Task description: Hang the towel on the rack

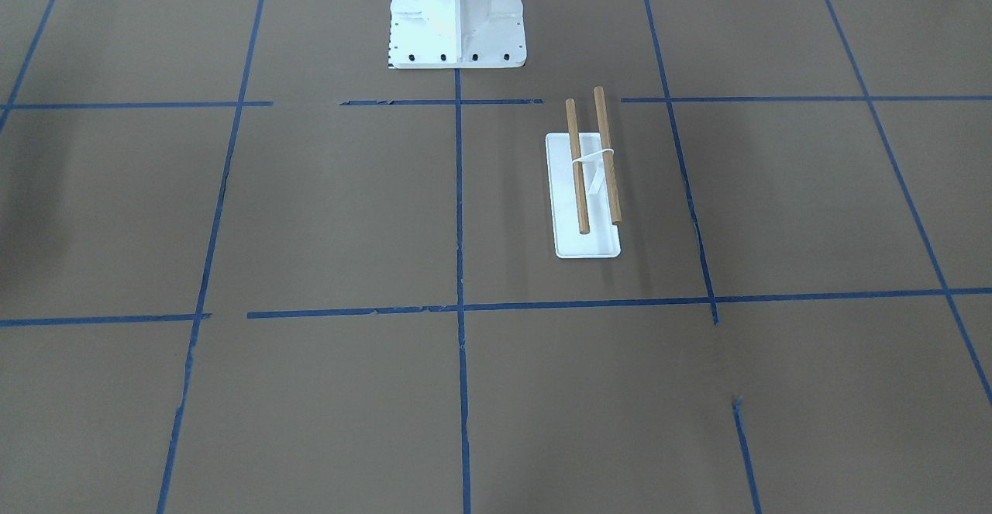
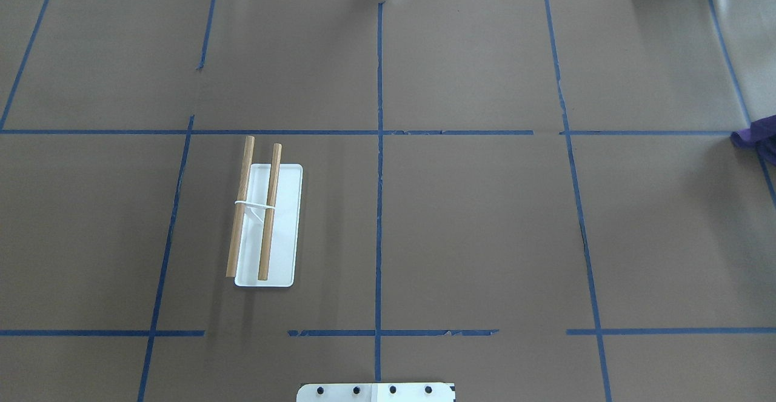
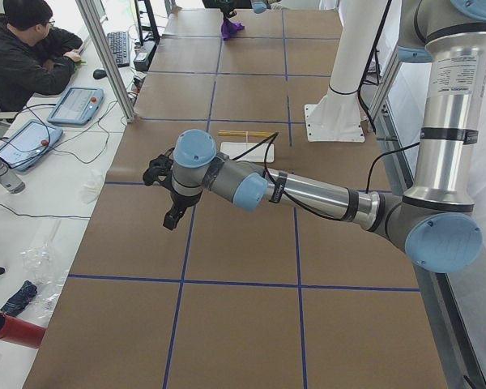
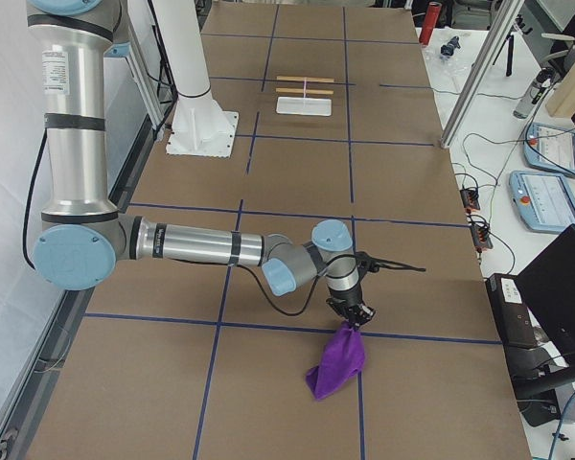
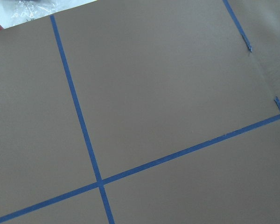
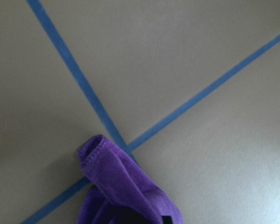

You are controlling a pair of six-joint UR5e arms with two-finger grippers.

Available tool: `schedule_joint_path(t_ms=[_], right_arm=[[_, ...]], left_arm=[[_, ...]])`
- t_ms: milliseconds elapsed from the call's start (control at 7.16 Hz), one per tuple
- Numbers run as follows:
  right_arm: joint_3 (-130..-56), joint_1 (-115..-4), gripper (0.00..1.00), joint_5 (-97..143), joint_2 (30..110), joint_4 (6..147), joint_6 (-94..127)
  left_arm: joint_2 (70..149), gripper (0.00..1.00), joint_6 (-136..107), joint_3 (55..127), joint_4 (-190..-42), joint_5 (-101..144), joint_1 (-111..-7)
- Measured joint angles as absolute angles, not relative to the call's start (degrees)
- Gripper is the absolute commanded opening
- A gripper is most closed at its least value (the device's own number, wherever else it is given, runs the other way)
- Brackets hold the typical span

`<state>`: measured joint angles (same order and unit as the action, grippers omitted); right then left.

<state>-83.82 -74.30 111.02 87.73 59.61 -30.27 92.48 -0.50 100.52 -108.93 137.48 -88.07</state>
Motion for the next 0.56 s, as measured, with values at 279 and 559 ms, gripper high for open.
schedule_joint_path(t_ms=[279, 559], right_arm=[[-84.6, -73.0, 0.0, 113.8, 79.3, 66.6, -28.9], [-86.4, -69.7, 0.0, 116.9, 73.4, 69.1, -20.0]], left_arm=[[93.1, 1.0, -6.2, 100.8, -116.3, 137.5, -86.8], [96.7, 1.0, -12.7, 101.0, -116.6, 137.4, -81.5]])
